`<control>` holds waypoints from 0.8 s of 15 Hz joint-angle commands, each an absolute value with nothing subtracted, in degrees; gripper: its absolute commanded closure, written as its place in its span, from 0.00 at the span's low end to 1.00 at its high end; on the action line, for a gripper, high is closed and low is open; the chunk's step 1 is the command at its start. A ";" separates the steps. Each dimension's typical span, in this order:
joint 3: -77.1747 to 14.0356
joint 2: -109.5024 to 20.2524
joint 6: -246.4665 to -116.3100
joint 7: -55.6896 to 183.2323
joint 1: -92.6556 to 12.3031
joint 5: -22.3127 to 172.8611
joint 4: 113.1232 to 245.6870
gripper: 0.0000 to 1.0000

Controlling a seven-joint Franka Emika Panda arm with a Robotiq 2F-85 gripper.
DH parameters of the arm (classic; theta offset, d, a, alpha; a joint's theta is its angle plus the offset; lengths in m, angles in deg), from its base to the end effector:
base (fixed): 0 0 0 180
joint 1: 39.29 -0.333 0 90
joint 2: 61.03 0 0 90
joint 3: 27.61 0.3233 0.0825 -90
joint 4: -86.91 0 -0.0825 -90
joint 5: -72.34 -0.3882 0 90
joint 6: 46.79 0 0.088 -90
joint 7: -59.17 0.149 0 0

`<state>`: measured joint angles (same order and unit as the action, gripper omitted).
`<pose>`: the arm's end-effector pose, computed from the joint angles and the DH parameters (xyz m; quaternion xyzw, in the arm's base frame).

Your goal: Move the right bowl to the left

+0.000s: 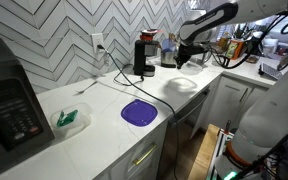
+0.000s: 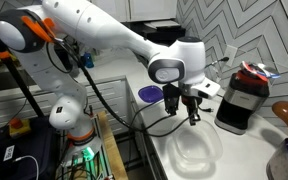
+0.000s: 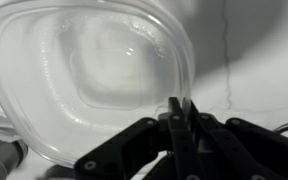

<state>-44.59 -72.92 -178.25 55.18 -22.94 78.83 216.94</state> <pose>0.4267 -0.2909 0.4265 0.9688 -0.2204 0.1013 0.0512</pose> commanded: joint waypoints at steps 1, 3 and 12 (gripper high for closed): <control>-41.22 -85.71 -178.46 51.23 -25.64 79.19 225.26 0.98; -41.31 -81.84 -177.99 52.45 -25.26 78.86 221.51 0.98; -37.14 -83.42 -179.51 49.89 -32.19 73.67 220.81 0.98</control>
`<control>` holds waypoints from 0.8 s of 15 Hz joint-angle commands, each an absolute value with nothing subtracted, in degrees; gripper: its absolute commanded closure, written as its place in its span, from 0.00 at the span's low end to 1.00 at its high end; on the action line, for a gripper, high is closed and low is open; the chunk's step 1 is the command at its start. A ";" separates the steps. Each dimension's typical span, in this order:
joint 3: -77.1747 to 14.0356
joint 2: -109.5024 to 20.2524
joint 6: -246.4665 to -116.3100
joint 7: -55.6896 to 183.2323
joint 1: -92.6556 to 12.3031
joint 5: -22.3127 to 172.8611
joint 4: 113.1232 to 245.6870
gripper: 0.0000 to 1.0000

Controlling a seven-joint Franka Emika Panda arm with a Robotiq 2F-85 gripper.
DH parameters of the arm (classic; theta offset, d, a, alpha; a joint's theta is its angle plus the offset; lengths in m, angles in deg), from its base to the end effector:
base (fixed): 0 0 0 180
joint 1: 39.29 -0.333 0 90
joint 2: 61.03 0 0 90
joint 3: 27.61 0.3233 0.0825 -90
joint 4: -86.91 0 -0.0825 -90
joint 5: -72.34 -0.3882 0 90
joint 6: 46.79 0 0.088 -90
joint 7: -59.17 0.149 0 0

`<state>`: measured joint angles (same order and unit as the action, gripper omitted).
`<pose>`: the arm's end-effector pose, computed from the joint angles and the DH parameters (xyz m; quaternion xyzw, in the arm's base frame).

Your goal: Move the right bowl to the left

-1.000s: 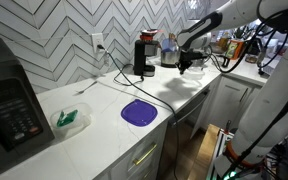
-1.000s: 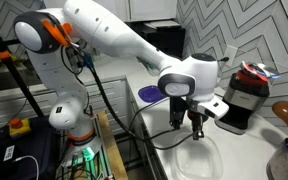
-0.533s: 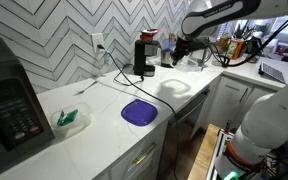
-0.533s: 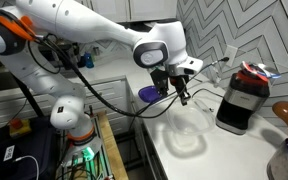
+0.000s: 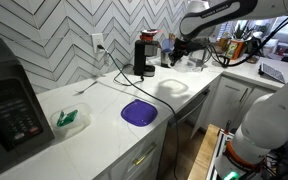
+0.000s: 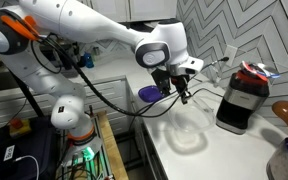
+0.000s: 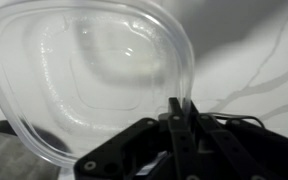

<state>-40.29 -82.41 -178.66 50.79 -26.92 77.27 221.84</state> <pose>0.4310 -0.2104 0.4663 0.9806 -0.1189 0.1505 0.0404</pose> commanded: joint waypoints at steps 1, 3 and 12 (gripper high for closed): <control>-35.99 -83.12 -179.92 49.24 -33.97 72.71 219.73 0.98; -32.85 -81.78 -180.25 48.81 -38.18 70.74 216.47 0.98; -22.88 -73.18 -181.51 46.33 -49.34 66.40 202.08 0.93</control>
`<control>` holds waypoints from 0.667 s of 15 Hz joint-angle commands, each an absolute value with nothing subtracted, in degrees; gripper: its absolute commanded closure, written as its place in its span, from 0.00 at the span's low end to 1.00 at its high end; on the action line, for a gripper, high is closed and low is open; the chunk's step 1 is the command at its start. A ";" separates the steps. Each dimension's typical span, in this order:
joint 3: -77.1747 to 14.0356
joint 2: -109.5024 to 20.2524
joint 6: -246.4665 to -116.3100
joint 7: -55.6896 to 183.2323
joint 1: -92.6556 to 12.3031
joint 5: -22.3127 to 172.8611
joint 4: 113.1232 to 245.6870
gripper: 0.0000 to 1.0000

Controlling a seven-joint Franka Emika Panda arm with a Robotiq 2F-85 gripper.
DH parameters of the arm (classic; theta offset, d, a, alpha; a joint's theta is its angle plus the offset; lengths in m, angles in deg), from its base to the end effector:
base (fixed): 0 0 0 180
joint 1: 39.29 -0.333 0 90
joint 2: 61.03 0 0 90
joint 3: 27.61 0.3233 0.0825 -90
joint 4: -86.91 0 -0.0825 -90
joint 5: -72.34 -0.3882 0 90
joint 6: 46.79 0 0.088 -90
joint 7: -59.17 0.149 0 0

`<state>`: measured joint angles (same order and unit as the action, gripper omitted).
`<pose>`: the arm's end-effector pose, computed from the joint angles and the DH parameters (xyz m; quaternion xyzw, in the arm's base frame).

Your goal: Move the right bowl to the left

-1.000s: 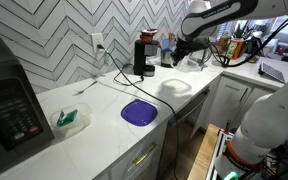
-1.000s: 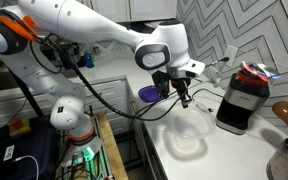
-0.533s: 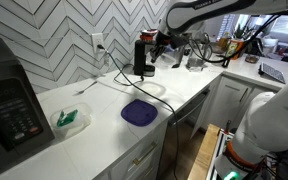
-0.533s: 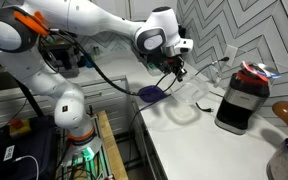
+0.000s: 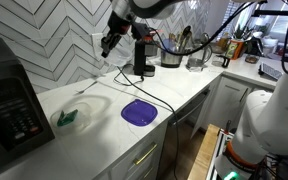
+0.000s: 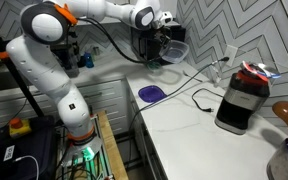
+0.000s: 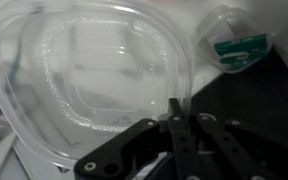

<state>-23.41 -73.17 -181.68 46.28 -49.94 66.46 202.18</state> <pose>0.5422 0.1513 0.5780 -0.9386 -0.2075 -0.2725 0.0419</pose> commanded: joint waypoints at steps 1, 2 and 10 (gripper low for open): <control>-22.46 -71.44 -182.13 44.89 -50.12 65.26 200.32 0.93; -22.30 -70.11 -182.37 44.06 -50.40 64.75 199.08 0.93; -20.02 -60.97 -174.61 33.74 -51.94 60.60 195.99 0.98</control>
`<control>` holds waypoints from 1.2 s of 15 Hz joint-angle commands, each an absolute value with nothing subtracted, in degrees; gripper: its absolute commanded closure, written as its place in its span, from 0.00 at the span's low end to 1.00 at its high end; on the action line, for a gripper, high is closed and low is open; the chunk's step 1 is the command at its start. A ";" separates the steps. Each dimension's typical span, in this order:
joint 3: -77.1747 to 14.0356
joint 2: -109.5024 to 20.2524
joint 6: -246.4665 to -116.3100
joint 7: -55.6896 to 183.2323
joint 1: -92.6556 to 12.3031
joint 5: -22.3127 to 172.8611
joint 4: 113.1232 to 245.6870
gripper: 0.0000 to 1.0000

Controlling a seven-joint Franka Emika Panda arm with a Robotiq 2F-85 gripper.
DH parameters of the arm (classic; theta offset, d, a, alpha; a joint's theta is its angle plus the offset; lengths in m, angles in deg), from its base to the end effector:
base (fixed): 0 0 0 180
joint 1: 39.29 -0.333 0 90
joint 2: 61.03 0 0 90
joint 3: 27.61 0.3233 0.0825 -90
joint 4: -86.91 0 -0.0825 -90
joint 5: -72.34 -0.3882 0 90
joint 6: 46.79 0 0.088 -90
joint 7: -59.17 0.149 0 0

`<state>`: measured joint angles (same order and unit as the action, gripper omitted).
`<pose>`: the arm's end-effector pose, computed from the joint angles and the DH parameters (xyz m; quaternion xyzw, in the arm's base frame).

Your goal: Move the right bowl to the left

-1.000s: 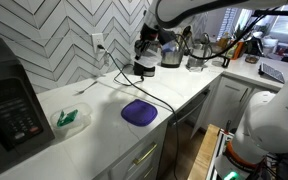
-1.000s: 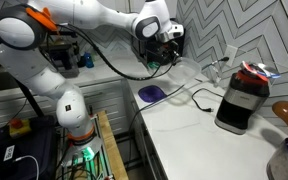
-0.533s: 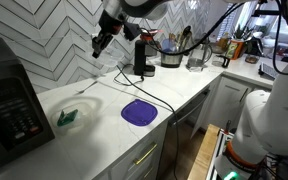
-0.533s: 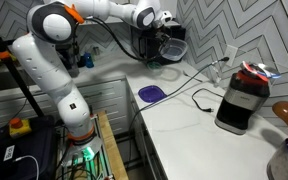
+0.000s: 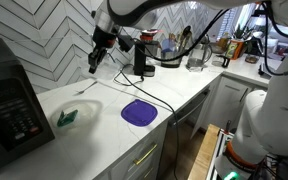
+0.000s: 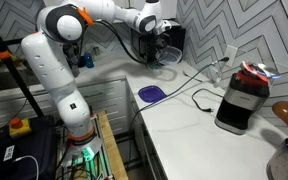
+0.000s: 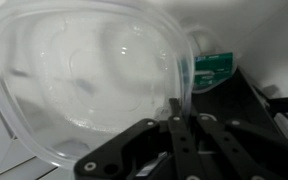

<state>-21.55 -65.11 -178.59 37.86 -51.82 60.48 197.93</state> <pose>0.5625 0.2020 0.5297 -0.9305 -0.2845 -0.2161 0.0812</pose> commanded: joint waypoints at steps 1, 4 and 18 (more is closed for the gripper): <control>-19.60 -60.32 -172.78 32.44 -51.67 61.38 196.10 0.98; -18.94 -59.56 -166.47 30.06 -50.81 66.07 197.06 0.98; -16.50 -62.35 -165.52 19.39 -51.26 79.58 202.48 0.98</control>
<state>-17.62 -59.55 -161.91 24.24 -50.97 76.72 198.01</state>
